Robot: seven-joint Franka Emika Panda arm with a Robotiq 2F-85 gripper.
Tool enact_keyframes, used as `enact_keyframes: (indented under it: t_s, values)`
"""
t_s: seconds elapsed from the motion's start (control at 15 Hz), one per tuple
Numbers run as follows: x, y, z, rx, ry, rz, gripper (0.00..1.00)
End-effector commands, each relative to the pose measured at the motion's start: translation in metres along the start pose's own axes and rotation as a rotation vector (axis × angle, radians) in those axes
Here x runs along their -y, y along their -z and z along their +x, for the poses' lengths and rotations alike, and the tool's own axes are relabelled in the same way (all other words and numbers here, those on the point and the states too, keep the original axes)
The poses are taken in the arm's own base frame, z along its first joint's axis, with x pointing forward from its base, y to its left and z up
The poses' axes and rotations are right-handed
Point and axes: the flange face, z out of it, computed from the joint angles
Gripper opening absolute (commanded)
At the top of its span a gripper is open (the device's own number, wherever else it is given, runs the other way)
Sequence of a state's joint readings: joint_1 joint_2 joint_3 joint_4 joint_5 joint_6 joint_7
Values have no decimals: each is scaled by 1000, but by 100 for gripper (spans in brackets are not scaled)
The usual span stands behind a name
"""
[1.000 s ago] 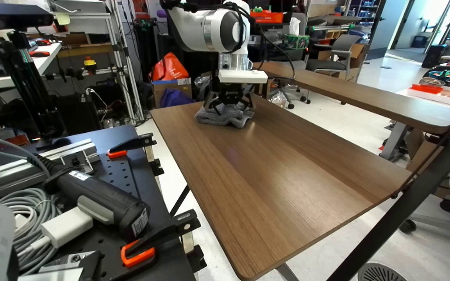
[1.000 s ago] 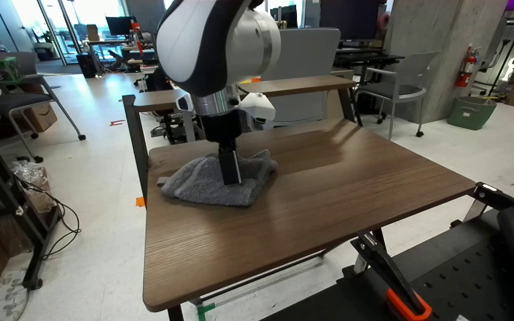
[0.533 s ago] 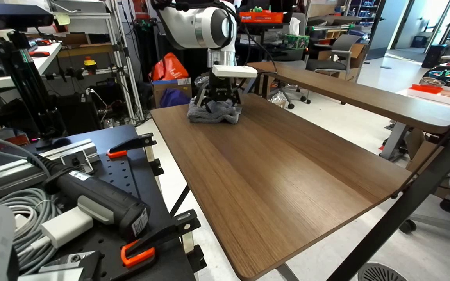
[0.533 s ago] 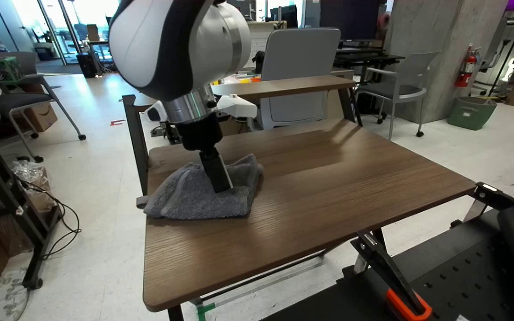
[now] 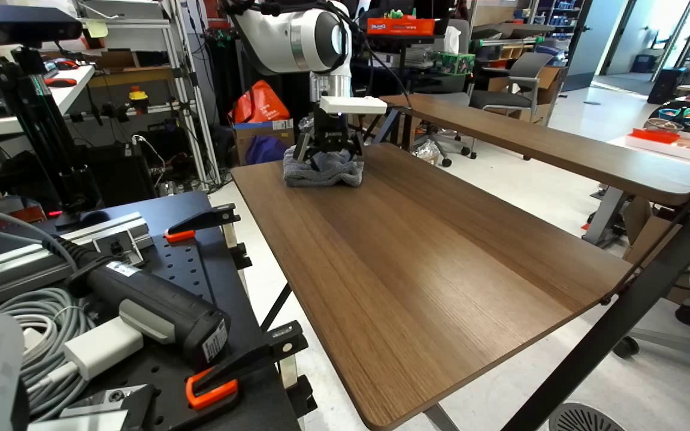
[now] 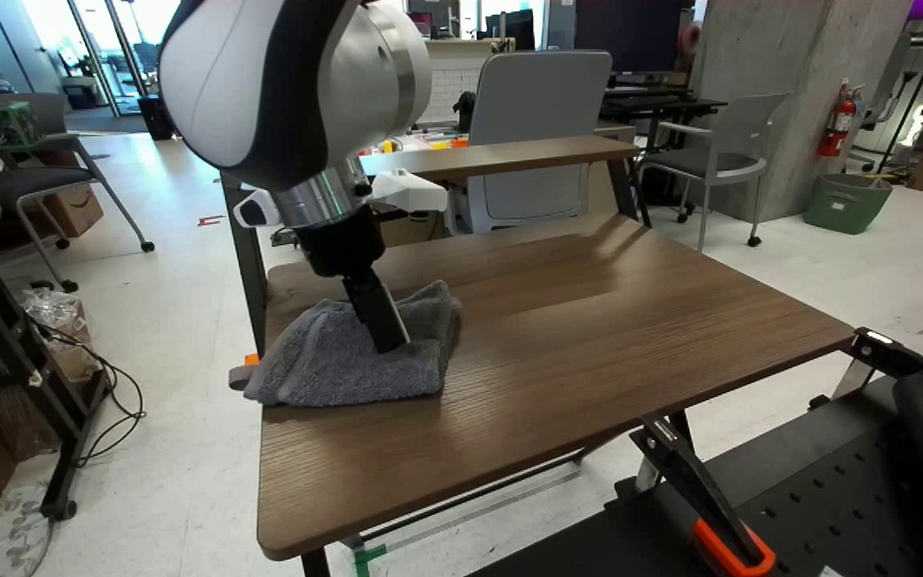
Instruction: Move the cloth
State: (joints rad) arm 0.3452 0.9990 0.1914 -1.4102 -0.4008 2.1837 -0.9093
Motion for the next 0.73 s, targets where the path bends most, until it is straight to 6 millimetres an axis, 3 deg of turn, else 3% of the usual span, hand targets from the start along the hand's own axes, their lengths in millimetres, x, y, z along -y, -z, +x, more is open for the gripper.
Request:
enact_keyframes:
  t_s: [0.0,0.4,0.47,0.67]
  values:
    - [5,26,-17,-1,-33,18,100]
    - [12,107,-46,-34,-182,8,100]
    - [-2,84,-33,-31,-143,-18,100]
    - [3,108,-43,-34,-170,-17,100]
